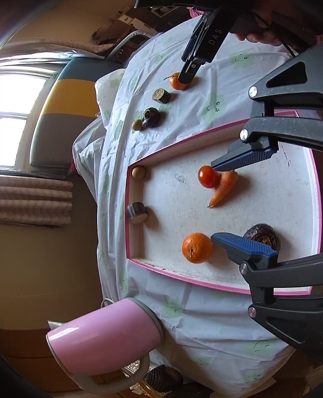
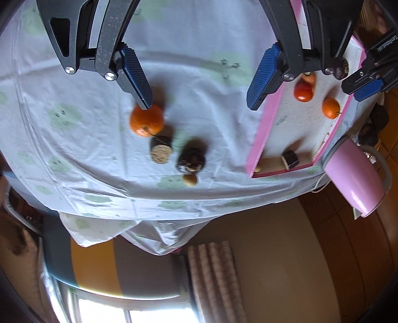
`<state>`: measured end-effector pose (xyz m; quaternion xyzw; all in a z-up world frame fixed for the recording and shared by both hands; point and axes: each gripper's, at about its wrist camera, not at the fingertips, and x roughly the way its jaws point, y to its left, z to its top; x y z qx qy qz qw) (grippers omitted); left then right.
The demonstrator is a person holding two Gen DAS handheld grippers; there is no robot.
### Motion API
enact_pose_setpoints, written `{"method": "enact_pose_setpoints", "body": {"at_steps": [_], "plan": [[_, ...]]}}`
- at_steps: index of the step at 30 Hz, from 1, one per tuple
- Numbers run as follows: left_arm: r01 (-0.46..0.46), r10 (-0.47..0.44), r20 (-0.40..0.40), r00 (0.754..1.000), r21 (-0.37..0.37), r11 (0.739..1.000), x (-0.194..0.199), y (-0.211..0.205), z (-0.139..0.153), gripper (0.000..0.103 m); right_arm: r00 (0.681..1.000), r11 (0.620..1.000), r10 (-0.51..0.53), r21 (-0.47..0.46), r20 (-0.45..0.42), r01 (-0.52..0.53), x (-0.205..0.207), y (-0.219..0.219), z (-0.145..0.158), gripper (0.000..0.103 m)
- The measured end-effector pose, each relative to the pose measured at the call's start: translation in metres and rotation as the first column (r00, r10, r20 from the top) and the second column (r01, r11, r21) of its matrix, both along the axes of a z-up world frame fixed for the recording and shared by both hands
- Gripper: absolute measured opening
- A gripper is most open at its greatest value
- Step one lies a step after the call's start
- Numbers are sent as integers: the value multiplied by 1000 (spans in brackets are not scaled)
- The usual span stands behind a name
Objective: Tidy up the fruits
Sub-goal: 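Move the right tool to the large stemmed orange and close on it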
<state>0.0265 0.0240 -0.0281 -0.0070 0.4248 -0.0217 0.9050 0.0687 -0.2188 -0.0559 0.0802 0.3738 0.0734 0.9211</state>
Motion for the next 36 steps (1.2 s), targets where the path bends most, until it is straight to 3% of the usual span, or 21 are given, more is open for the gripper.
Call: {"method": "enact_pose_setpoints", "body": {"at_steps": [9, 16, 25, 30, 33, 34, 36], "plan": [[60, -60, -20, 998, 21, 998, 5, -24, -3, 52, 998, 998, -65, -1, -13, 65, -4, -31, -11, 82], [92, -92, -48, 995, -5, 996, 13, -37, -8, 52, 996, 997, -83, 7, -39, 83, 2, -43, -21, 87], [99, -100, -81, 992, -22, 995, 27, -47, -13, 52, 997, 997, -67, -48, -23, 66, 20, -34, -27, 86], [128, -130, -91, 987, -31, 991, 37, -61, -12, 52, 998, 995, -64, -81, -5, 63, 39, -27, -27, 78], [143, -146, -90, 985, -36, 989, 43, -69, -12, 52, 998, 991, -56, -122, -28, 52, 50, -23, -32, 54], [146, -150, -92, 984, -41, 988, 45, -71, -11, 52, 998, 993, -47, -114, -47, 41, 53, -24, -34, 41], [152, -156, -94, 983, -47, 987, 50, -75, -11, 52, 998, 995, -50, -93, -39, 47, 51, -29, -33, 41]]}}
